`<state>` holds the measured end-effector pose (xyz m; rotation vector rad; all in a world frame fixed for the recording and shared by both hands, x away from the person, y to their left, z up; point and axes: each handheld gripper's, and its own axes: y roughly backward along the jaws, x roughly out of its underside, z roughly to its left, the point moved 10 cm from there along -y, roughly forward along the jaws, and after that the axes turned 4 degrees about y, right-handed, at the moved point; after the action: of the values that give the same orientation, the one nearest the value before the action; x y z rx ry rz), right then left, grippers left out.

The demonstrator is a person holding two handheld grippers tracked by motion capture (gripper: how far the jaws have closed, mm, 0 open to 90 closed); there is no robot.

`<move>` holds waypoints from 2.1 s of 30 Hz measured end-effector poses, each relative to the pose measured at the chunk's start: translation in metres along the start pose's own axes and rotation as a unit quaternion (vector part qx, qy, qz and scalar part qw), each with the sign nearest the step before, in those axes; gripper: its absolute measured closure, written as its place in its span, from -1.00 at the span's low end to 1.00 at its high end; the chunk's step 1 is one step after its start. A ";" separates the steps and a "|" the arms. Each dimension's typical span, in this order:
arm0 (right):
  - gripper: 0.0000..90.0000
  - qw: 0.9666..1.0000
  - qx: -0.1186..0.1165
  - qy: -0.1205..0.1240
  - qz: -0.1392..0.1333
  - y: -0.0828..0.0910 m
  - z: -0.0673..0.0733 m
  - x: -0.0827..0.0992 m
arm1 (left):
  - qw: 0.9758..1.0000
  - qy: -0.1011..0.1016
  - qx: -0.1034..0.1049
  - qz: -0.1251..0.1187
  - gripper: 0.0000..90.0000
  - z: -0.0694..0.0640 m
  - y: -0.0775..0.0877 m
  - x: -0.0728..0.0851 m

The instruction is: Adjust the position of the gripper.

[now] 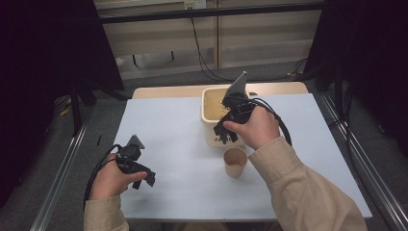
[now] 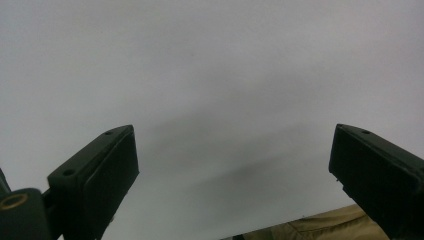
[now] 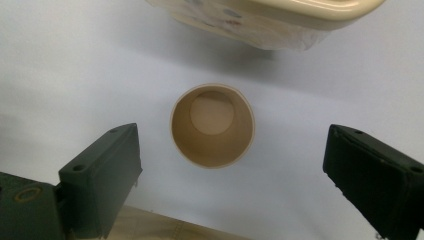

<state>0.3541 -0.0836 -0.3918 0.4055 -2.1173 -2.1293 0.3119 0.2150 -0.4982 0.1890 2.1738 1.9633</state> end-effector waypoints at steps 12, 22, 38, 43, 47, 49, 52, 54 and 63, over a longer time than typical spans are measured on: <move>-0.82 1.000 0.004 0.006 0.004 -0.012 0.006 0.000 | 1.000 0.000 -0.001 0.001 -0.88 0.000 0.001 0.001; -0.83 1.000 0.001 0.006 0.007 -0.029 0.008 0.001 | 1.000 0.000 -0.001 -0.001 -0.88 0.002 0.000 0.001; -0.85 1.000 0.004 0.000 0.014 -0.052 0.010 0.005 | 1.000 0.003 -0.002 -0.001 -0.88 0.004 -0.001 0.000; -0.85 1.000 0.003 -0.003 0.012 -0.056 0.010 0.006 | 1.000 0.006 0.000 -0.002 -0.88 0.005 -0.001 0.000; -0.84 1.000 0.003 -0.001 0.013 -0.061 0.009 0.009 | 1.000 0.001 -0.002 -0.001 -0.88 0.006 -0.001 0.001; -0.84 1.000 0.004 -0.002 0.012 -0.062 0.008 0.010 | 1.000 0.001 -0.004 -0.001 -0.88 0.006 -0.001 0.002; -0.84 1.000 -0.001 -0.005 0.008 -0.064 0.007 0.012 | 1.000 0.008 0.003 -0.002 -0.88 0.002 -0.003 0.001; -0.84 1.000 -0.001 -0.006 0.010 -0.064 0.004 0.014 | 1.000 0.005 0.001 0.001 -0.88 0.003 -0.004 0.000; -0.84 1.000 -0.003 -0.012 0.006 -0.066 0.002 0.019 | 1.000 -0.009 -0.005 -0.001 -0.88 0.001 -0.002 -0.001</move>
<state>0.3422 -0.0850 -0.4596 0.3675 -2.1189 -2.1435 0.3132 0.2151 -0.5003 0.2036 2.1529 1.9628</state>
